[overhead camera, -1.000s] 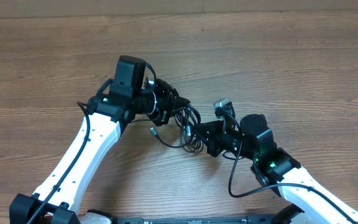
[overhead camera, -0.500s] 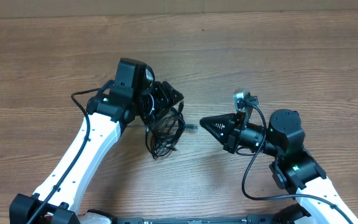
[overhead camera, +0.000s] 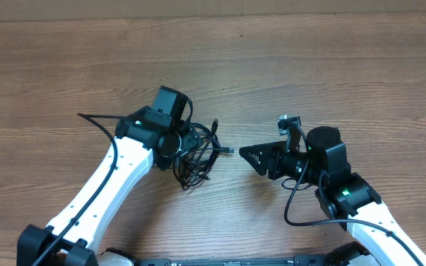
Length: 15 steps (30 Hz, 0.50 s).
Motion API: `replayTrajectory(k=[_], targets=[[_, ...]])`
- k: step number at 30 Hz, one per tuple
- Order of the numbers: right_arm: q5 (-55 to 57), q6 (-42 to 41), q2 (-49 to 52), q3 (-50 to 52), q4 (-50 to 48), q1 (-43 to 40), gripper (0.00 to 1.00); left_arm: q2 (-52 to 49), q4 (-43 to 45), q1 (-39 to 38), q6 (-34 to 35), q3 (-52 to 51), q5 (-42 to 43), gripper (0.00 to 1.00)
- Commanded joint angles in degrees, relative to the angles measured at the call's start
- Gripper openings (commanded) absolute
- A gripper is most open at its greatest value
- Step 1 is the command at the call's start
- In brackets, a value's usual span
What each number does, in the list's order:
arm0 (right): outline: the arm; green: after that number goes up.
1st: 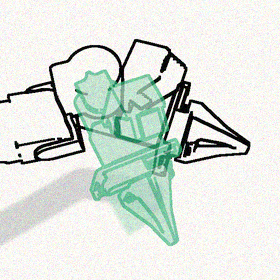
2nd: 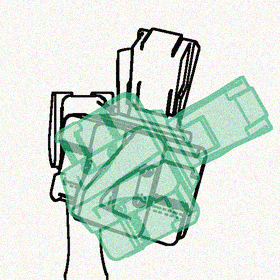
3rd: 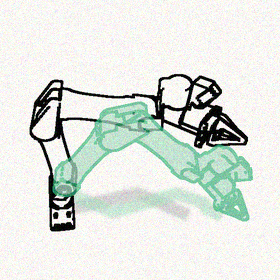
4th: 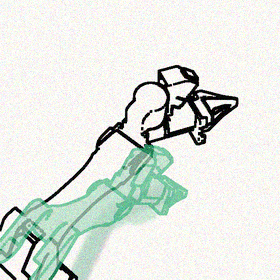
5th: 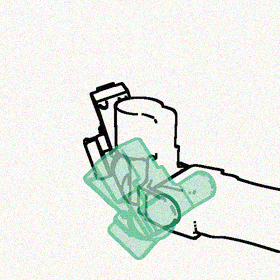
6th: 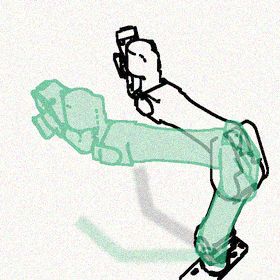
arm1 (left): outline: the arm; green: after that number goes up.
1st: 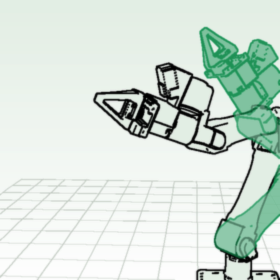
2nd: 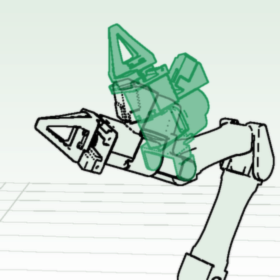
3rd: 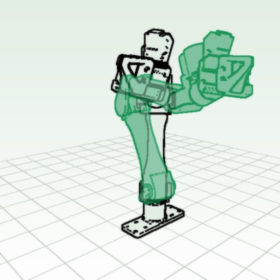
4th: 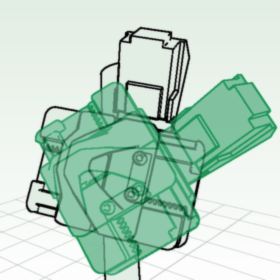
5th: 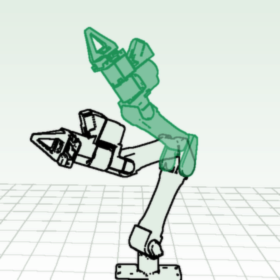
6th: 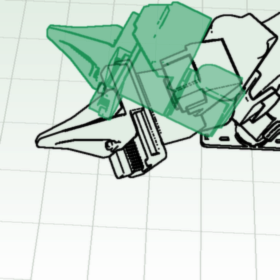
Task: Untangle cables
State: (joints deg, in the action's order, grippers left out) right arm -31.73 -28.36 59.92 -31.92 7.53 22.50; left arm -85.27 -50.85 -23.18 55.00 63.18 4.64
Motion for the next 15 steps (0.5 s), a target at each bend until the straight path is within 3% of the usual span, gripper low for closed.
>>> replayTrajectory(k=[1, 4, 15], targets=[[2.8, 0.1, -0.1, -1.0, -0.1, -0.1, 0.80, -1.2, 0.4, -0.5, -3.0, -0.5, -3.9, 0.71], [2.8, 0.1, -0.4, -1.0, 0.2, -0.1, 0.99, -1.1, 1.2, -0.5, -6.1, -0.5, -5.6, 0.66], [4.7, 3.3, -11.2, -1.0, 9.0, -7.6, 1.00, 10.3, 0.8, -0.5, -8.8, -0.5, -12.8, 0.68]])
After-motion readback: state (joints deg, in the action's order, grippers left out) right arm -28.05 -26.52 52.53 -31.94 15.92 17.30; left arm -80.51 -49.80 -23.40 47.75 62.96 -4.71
